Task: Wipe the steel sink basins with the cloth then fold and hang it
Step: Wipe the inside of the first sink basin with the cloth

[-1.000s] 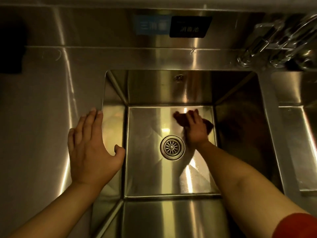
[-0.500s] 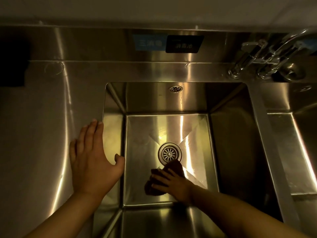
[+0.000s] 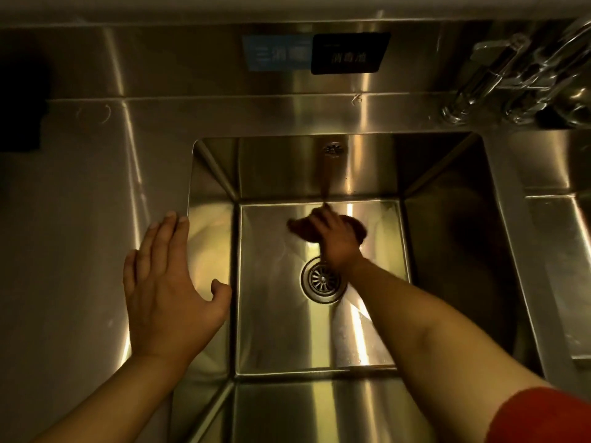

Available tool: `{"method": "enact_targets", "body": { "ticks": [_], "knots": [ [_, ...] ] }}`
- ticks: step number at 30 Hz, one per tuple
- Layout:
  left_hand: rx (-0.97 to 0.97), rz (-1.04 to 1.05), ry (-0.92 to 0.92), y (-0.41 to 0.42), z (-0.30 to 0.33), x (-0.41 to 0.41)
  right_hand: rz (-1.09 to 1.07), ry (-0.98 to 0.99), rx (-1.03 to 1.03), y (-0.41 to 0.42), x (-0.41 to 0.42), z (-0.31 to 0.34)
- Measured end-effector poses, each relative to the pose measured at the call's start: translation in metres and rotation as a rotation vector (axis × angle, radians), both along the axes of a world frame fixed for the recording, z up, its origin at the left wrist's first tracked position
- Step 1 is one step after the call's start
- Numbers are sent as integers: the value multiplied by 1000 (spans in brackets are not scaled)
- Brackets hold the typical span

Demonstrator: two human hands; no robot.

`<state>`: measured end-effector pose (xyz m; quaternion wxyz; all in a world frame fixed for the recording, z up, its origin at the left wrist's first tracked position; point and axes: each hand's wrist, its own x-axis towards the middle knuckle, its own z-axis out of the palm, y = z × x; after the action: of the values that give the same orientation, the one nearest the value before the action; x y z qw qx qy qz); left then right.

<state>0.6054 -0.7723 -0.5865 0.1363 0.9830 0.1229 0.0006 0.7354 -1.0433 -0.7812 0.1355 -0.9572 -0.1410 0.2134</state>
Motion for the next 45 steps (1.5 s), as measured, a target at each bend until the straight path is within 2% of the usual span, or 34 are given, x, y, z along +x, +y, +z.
{"method": "enact_targets", "body": {
  "ticks": [3,6,9,11,14,18,24,26,28,30,33,35,39,42,44,45],
  "knots": [
    [12,5,-12,0,-2,2,-276,75,-89,-65,5,2],
    [24,-3,5,1,-2,3,-349,138,-189,-91,-29,1],
    [34,-9,39,2,-1,3,-388,196,-211,-73,-78,-5],
    [37,-4,33,1,-1,2,-330,199,-225,-54,-115,-8],
    [39,-7,12,1,-2,1,-116,200,-217,-25,-163,-4],
    [40,-1,5,1,-3,0,141,404,-143,-6,-150,16],
    [28,-1,18,-5,5,-1,38,702,-38,-1,-166,55],
    [20,-8,22,-5,8,0,-7,748,54,-10,-169,67],
    [19,-6,19,-6,9,1,-138,738,211,-25,-157,77],
    [22,-5,15,-5,8,0,-249,650,285,-40,-130,85],
    [28,-8,12,-4,5,-1,-188,361,151,-65,-68,94],
    [32,-10,-1,-4,3,-1,-155,240,30,-80,-31,95],
    [29,-2,-1,-5,2,-2,-40,159,-245,-91,-9,80],
    [22,-4,-13,-6,4,-1,-163,204,-250,-91,-42,65],
    [16,-3,-20,-6,5,0,-152,304,-206,-95,-77,62],
    [17,-4,-17,-6,6,0,-69,318,-230,-99,-95,59]
  ]
}}
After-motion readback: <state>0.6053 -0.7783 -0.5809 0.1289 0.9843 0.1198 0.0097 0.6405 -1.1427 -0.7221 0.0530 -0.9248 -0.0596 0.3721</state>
